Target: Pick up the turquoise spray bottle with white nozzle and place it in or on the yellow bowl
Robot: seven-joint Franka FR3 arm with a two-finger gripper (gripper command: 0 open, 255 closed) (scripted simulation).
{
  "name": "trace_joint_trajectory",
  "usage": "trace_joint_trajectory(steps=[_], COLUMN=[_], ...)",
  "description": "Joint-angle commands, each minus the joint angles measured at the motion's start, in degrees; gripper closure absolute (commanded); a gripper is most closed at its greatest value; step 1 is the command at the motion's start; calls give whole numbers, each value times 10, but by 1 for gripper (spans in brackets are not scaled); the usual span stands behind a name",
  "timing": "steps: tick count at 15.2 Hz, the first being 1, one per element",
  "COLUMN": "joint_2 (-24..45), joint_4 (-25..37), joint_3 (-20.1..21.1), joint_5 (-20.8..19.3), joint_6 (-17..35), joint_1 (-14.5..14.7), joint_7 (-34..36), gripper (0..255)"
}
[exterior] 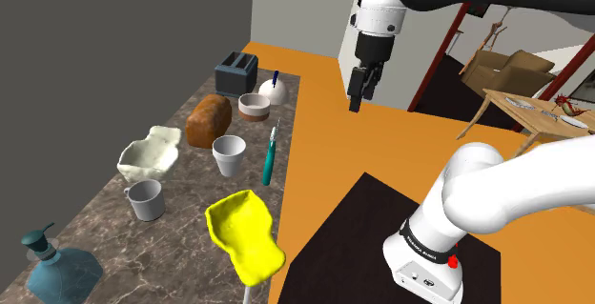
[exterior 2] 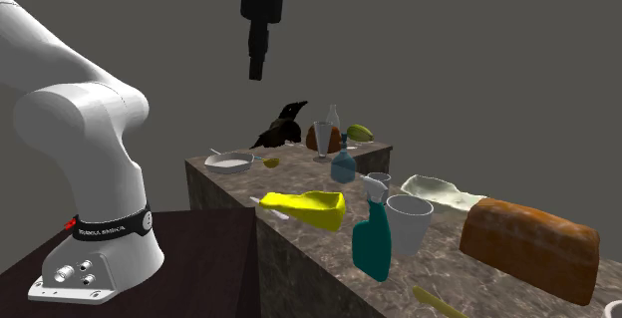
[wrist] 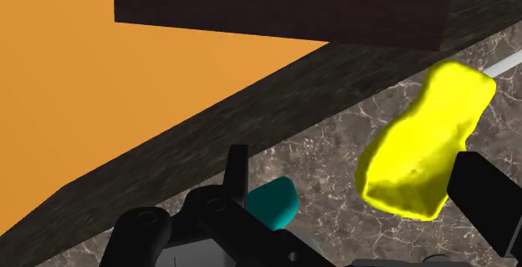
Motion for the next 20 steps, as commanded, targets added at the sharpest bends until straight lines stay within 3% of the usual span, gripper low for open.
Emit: trace_joint_trajectory(steps=[1, 10, 20], joint_2=[0, 158, 361], joint_4=[0, 1, 70], joint_3=[0, 21, 24], joint_5=[0, 36, 57], joint_6=[0, 176, 335], joint_1=[0, -31, -59], joint_7=[0, 116, 227], gripper=[0, 0, 0])
